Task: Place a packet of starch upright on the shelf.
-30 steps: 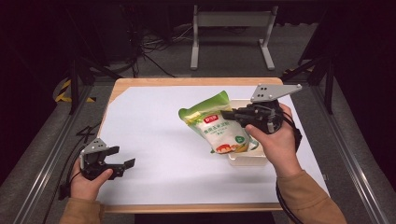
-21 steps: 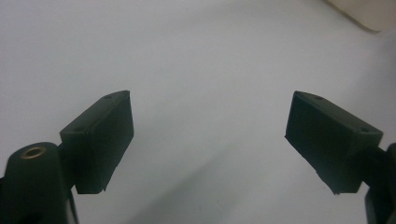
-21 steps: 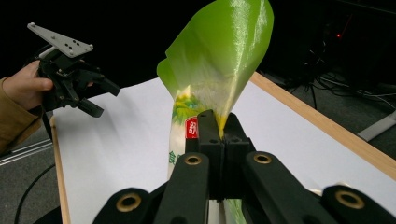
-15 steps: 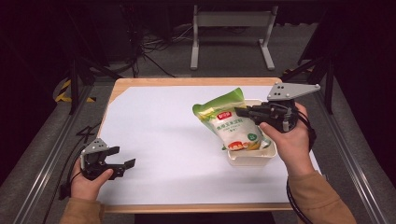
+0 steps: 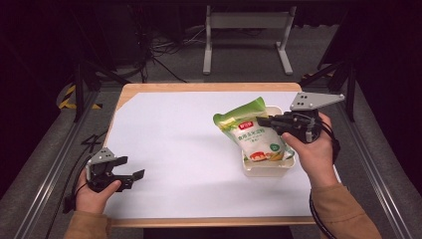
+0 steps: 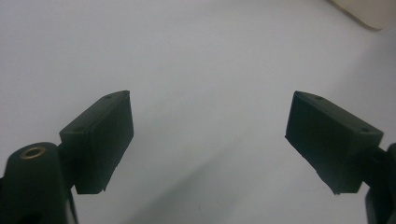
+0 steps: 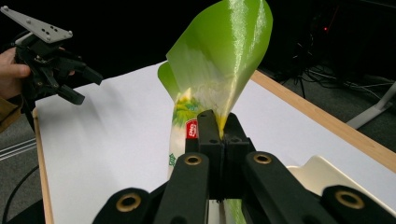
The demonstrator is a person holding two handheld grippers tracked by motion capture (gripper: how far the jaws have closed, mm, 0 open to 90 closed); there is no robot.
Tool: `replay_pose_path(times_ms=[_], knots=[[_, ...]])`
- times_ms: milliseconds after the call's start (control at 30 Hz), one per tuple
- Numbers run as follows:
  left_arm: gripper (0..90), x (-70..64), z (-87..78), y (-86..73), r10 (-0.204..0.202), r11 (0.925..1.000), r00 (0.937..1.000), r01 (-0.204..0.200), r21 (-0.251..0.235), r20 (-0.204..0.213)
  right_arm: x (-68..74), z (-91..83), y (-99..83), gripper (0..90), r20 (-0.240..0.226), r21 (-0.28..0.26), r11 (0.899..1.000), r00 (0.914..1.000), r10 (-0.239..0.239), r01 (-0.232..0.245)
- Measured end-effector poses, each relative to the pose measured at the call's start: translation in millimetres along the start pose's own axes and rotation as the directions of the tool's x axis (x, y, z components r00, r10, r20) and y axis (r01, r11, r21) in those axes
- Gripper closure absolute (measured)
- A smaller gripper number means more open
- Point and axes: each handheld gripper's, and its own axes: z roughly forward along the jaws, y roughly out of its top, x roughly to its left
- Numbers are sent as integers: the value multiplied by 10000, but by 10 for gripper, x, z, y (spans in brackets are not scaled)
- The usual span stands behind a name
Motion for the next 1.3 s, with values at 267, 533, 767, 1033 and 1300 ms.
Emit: replay_pose_path(times_ms=[267,533,767,1033,1300], knots=[[158,5,0,-2,1,10000,10000,-1,5,5,-59,80,-133,894,-156,3,10000,9999,72,-72],[158,1,2,-2,-3,10000,10000,3,3,6,-67,144,-272,893,-334,130,9998,9993,168,-164],[158,8,7,-6,-12,10000,10000,12,33,-10,-65,183,-402,893,-451,179,9993,9984,331,-323],[158,4,8,-6,-13,10000,10000,13,26,-5,-69,127,-523,893,-515,-126,9981,9969,592,-599],[158,4,12,-5,10,10000,10000,-10,61,-30,-125,-23,-694,889,-447,-440,9938,9940,997,-1017]])
